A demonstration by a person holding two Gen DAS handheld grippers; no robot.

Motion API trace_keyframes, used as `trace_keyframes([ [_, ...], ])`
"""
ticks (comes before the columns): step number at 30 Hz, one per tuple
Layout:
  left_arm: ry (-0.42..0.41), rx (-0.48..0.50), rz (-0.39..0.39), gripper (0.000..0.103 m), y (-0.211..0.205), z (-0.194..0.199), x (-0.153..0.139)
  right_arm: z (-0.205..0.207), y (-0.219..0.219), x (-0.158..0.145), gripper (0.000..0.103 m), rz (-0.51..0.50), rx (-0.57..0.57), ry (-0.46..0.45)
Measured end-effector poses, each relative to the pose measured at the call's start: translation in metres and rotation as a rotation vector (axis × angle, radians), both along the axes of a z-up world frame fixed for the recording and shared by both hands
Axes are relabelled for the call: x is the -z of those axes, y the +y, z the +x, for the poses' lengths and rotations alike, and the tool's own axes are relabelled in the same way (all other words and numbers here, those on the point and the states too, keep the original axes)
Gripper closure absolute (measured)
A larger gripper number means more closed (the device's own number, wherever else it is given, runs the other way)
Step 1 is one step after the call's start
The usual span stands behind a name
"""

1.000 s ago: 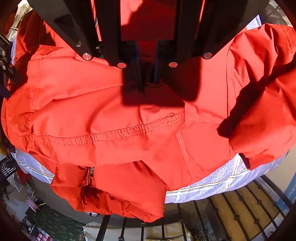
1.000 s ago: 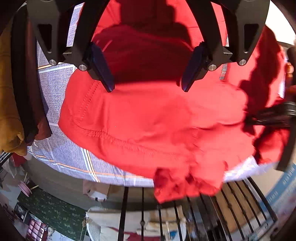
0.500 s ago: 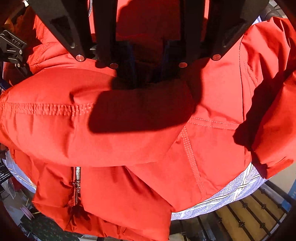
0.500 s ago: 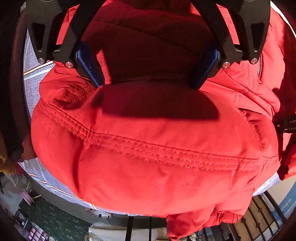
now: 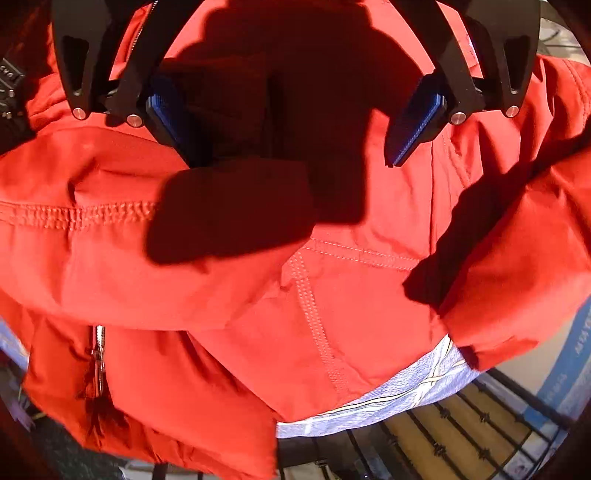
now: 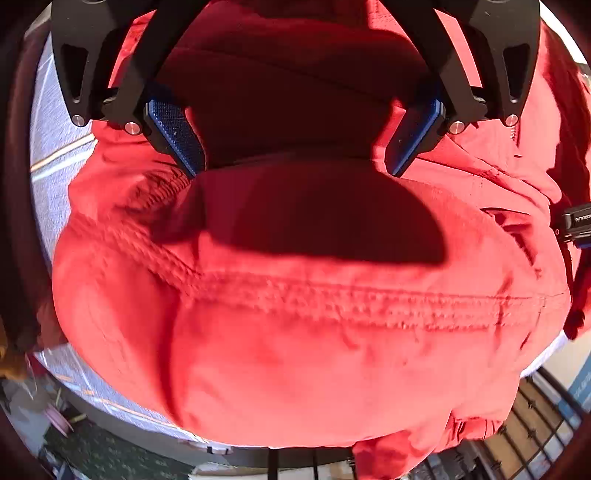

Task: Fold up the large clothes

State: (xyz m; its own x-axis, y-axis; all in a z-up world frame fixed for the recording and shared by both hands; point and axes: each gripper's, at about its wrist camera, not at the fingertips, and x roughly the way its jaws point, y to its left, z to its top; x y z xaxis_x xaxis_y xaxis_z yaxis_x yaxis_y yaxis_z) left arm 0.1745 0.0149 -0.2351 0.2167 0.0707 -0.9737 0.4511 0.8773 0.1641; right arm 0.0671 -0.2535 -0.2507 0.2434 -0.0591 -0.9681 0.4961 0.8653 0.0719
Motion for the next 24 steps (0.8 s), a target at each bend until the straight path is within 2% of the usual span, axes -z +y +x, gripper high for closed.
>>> trace_keyframes([
  [7,-0.045,0.01,-0.047,0.007,0.017,-0.02,-0.024,-0.004,-0.017,-0.011,0.006,0.072,0.044,0.053],
  [12,-0.081,0.035,-0.059,0.007,0.029,-0.04,-0.043,-0.021,-0.019,-0.037,0.006,0.079,0.074,-0.013],
  [20,-0.101,-0.067,-0.105,0.008,0.065,-0.061,-0.075,-0.029,0.025,-0.074,0.006,0.084,-0.1,-0.071],
  [24,-0.133,-0.131,-0.132,0.008,0.092,-0.071,-0.089,-0.037,0.047,-0.074,0.006,0.119,-0.164,-0.051],
])
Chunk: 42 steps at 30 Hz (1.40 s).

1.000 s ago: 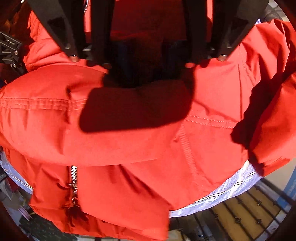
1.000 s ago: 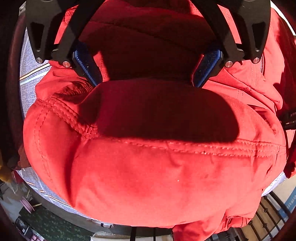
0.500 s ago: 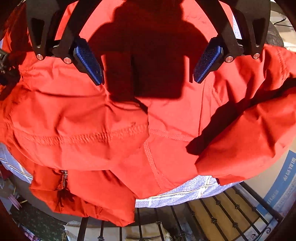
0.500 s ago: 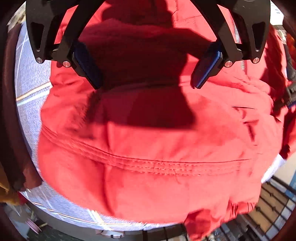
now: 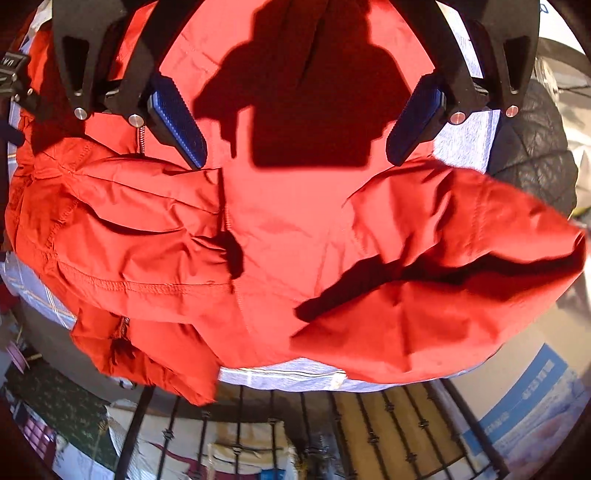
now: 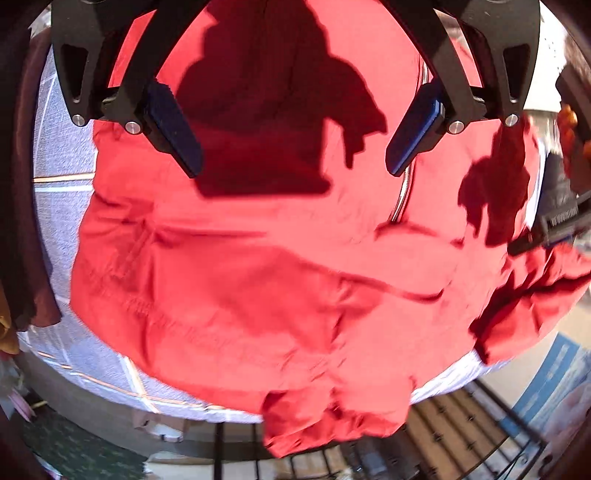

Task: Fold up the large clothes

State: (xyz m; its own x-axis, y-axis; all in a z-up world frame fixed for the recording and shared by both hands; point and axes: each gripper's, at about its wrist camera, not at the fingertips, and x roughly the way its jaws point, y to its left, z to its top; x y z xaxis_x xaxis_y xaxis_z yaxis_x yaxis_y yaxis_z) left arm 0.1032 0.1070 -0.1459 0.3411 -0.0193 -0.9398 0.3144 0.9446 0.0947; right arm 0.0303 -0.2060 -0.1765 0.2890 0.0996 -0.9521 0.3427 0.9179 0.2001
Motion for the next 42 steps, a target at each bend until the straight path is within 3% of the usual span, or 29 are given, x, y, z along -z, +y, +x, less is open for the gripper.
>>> trace_keyframes([
  [5,-0.039,-0.078,0.008,0.01,0.036,-0.015,-0.013,-0.016,0.029,0.003,0.006,0.006,-0.048,0.049],
  [8,-0.12,-0.089,0.055,0.014,0.051,-0.017,-0.032,-0.016,0.035,0.001,0.006,0.004,-0.069,0.048],
  [13,-0.286,0.095,0.201,0.013,0.024,-0.004,-0.065,-0.013,0.036,-0.004,0.006,-0.008,-0.077,0.033],
  [18,-0.292,0.373,0.409,0.013,-0.031,0.03,-0.04,-0.018,0.03,-0.002,0.006,0.009,-0.04,0.053],
  [22,-0.239,0.463,0.619,0.013,-0.051,0.069,0.008,-0.026,0.027,0.0,0.006,0.013,-0.002,0.07],
  [25,-0.192,0.457,0.733,0.013,-0.05,0.099,0.041,-0.035,0.026,0.001,0.006,0.018,0.022,0.077],
  [29,-0.122,0.345,0.74,0.013,-0.032,0.13,0.057,-0.048,0.026,0.004,0.006,0.032,0.063,0.085],
  [32,-0.11,0.296,0.712,0.028,-0.026,0.142,0.055,-0.056,0.025,0.004,0.006,0.034,0.095,0.083],
  [37,-0.098,0.184,0.544,0.061,-0.015,0.153,0.032,-0.062,0.019,0.005,0.006,0.026,0.139,0.083],
  [42,-0.1,0.105,0.386,0.072,0.005,0.16,0.004,-0.058,0.021,0.007,0.006,0.041,0.138,0.087],
])
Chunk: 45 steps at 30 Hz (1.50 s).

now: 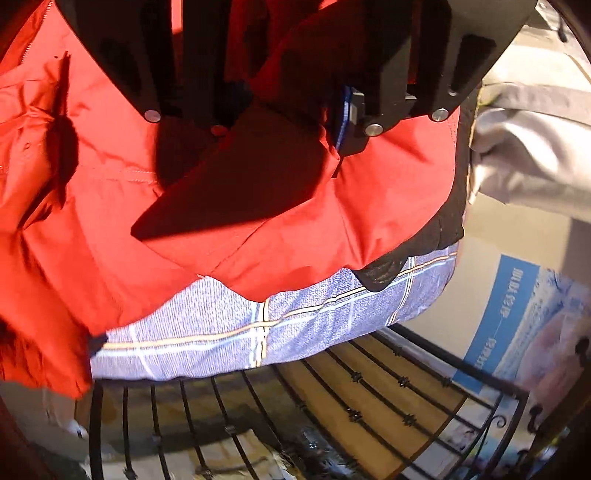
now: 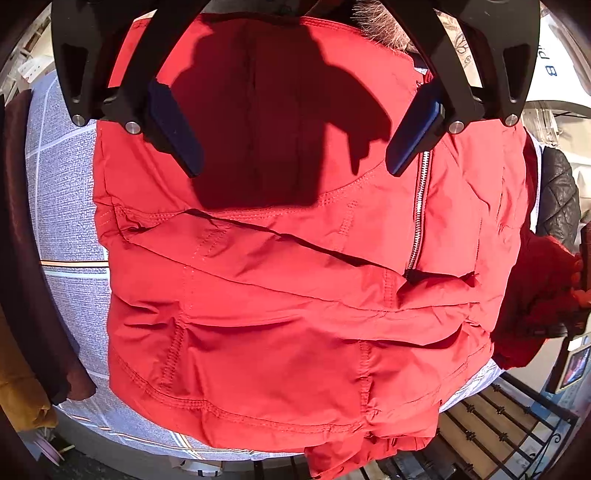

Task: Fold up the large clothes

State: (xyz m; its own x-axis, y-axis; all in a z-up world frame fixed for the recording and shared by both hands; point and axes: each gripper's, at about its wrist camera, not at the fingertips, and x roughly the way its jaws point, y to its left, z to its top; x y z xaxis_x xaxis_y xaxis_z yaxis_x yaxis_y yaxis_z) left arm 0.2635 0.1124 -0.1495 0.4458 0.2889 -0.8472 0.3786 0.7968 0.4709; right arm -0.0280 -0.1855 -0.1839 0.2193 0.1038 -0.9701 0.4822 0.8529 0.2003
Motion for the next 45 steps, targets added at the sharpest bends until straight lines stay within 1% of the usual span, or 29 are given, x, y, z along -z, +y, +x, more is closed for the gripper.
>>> trace_keyframes([
  [4,-0.017,-0.031,-0.097,0.075,0.01,-0.003,-0.024,0.005,0.005,0.0,0.006,0.001,-0.037,-0.007],
  [8,-0.054,-0.087,-0.247,0.075,0.017,-0.008,-0.062,0.01,0.007,-0.002,0.006,0.004,-0.058,-0.015],
  [9,-0.071,-0.104,-0.296,0.076,0.019,-0.009,-0.076,0.011,0.007,-0.002,0.006,0.005,-0.06,-0.017],
  [12,-0.126,-0.117,-0.391,0.076,0.016,-0.012,-0.108,0.014,0.006,-0.003,0.006,0.009,-0.062,-0.025],
  [15,-0.167,-0.084,-0.451,0.076,-0.001,-0.02,-0.136,0.015,0.004,-0.004,0.006,0.016,-0.059,-0.035],
  [16,-0.167,-0.071,-0.472,0.076,-0.008,-0.023,-0.141,0.014,0.003,-0.005,0.006,0.018,-0.057,-0.037],
  [18,-0.157,-0.034,-0.531,0.077,-0.029,-0.036,-0.152,0.013,0.001,-0.004,0.006,0.022,-0.048,-0.038],
  [20,-0.148,-0.001,-0.574,0.077,-0.047,-0.046,-0.157,0.01,-0.002,-0.004,0.006,0.024,-0.041,-0.037],
  [22,-0.124,0.036,-0.614,0.077,-0.071,-0.06,-0.156,0.007,-0.006,-0.004,0.006,0.024,-0.032,-0.037],
  [25,-0.086,0.087,-0.623,0.077,-0.103,-0.078,-0.143,0.002,-0.012,-0.003,0.006,0.028,-0.008,-0.034],
  [28,-0.026,0.116,-0.621,0.077,-0.132,-0.099,-0.118,-0.003,-0.017,-0.001,0.006,0.031,0.01,-0.03],
  [30,0.0,0.143,-0.606,0.077,-0.144,-0.11,-0.105,-0.005,-0.019,0.001,0.006,0.033,0.022,-0.027],
  [32,0.013,0.183,-0.572,0.077,-0.159,-0.126,-0.09,-0.008,-0.022,0.003,0.006,0.036,0.035,-0.022],
  [35,0.053,0.222,-0.553,0.077,-0.174,-0.145,-0.07,-0.012,-0.027,0.004,0.006,0.041,0.053,-0.016],
  [37,0.064,0.241,-0.529,0.077,-0.181,-0.154,-0.059,-0.013,-0.029,0.006,0.006,0.045,0.061,-0.01],
  [40,0.086,0.259,-0.519,0.077,-0.19,-0.168,-0.05,-0.013,-0.03,0.009,0.006,0.049,0.069,-0.001],
  [45,0.091,0.338,-0.441,0.077,-0.199,-0.187,-0.03,-0.007,-0.025,0.013,0.006,0.053,0.057,0.011],
])
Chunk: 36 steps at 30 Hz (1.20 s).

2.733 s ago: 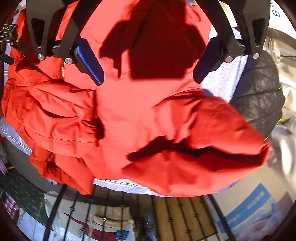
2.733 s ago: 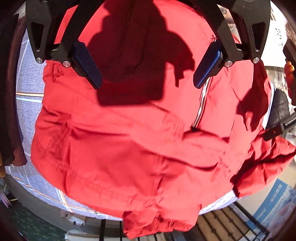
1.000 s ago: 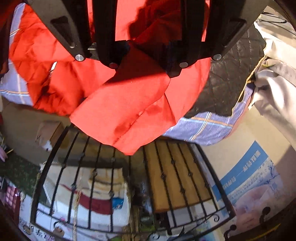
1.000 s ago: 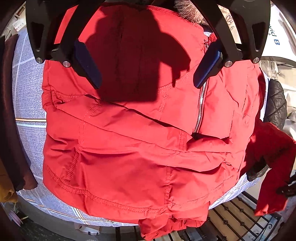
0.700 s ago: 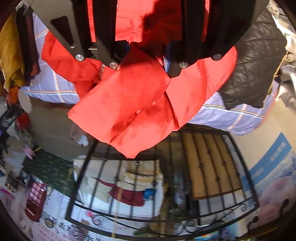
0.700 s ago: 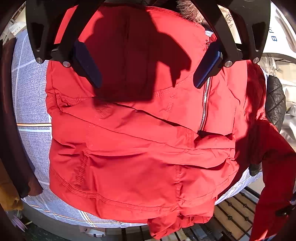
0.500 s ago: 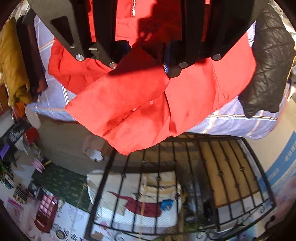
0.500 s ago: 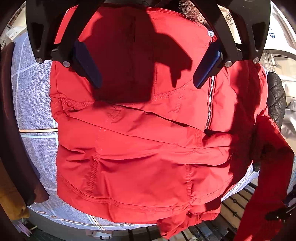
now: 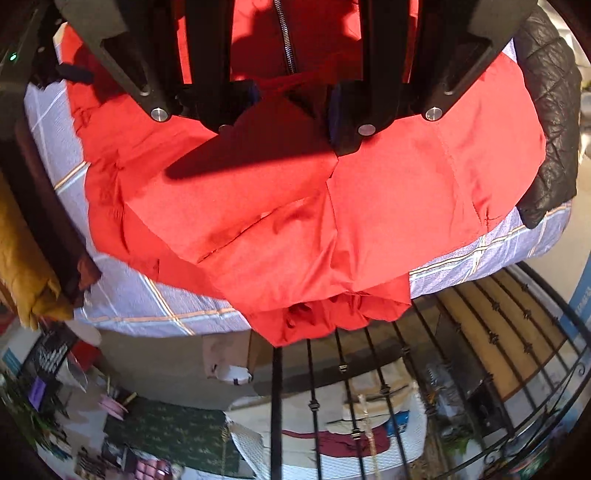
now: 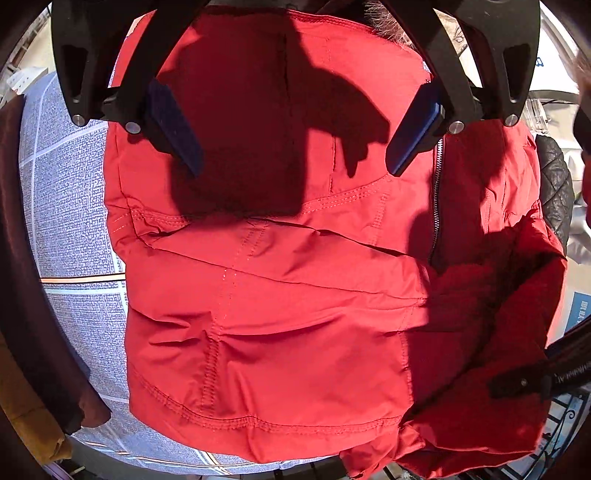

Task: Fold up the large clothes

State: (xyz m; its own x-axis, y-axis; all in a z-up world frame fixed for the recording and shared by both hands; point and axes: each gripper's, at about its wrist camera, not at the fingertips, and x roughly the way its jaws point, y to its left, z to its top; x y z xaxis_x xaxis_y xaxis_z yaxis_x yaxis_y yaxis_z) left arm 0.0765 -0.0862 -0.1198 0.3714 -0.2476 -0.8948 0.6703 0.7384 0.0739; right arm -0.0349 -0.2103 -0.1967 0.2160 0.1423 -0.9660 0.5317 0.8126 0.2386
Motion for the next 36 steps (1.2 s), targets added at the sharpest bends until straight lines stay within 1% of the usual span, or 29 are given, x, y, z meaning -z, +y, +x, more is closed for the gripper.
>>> trace_keyframes([
  [3,0.004,0.022,0.027,0.076,-0.003,-0.005,0.011,0.006,0.005,0.002,0.006,-0.001,-0.012,0.004],
  [5,0.019,0.035,0.047,0.07,-0.004,-0.006,0.017,0.008,0.005,0.005,0.006,0.0,-0.017,0.008],
  [7,0.037,0.05,0.059,0.052,-0.004,-0.008,0.024,0.011,0.006,0.006,0.006,0.0,-0.022,0.014],
  [8,0.045,0.061,0.06,0.047,-0.004,-0.01,0.026,0.014,0.007,0.006,0.006,0.001,-0.024,0.016],
  [9,0.051,0.074,0.062,0.038,-0.006,-0.014,0.029,0.015,0.007,0.007,0.006,0.001,-0.025,0.017],
  [10,0.053,0.081,0.064,0.032,-0.006,-0.017,0.03,0.015,0.007,0.007,0.006,0.0,-0.026,0.017],
  [13,0.047,0.106,0.076,0.023,-0.009,-0.029,0.031,0.015,0.007,0.006,0.006,-0.001,-0.025,0.018],
  [16,0.054,0.122,0.077,0.022,-0.008,-0.035,0.029,0.015,0.005,0.007,0.006,-0.002,-0.015,0.021],
  [20,0.094,0.132,0.056,0.02,0.0,-0.043,0.024,0.012,0.0,0.008,0.005,-0.004,0.009,0.026],
  [25,0.127,0.159,0.054,0.019,0.013,-0.058,0.025,0.015,-0.005,0.006,0.005,-0.01,0.026,0.024],
  [26,0.133,0.148,0.05,0.02,0.018,-0.06,0.026,0.016,-0.005,0.006,0.005,-0.012,0.026,0.023],
  [28,0.172,0.119,0.032,0.019,0.026,-0.058,0.027,0.019,-0.001,0.006,0.005,-0.036,0.0,0.035],
  [30,0.191,0.086,0.016,0.019,0.036,-0.055,0.027,0.021,0.004,0.005,0.005,-0.035,-0.01,0.031],
  [32,0.191,0.073,0.01,0.019,0.043,-0.053,0.025,0.024,0.005,0.004,0.005,-0.026,-0.013,0.027],
  [36,0.178,0.056,0.0,0.019,0.062,-0.052,0.014,0.032,0.009,-0.003,0.006,-0.055,-0.027,0.027],
])
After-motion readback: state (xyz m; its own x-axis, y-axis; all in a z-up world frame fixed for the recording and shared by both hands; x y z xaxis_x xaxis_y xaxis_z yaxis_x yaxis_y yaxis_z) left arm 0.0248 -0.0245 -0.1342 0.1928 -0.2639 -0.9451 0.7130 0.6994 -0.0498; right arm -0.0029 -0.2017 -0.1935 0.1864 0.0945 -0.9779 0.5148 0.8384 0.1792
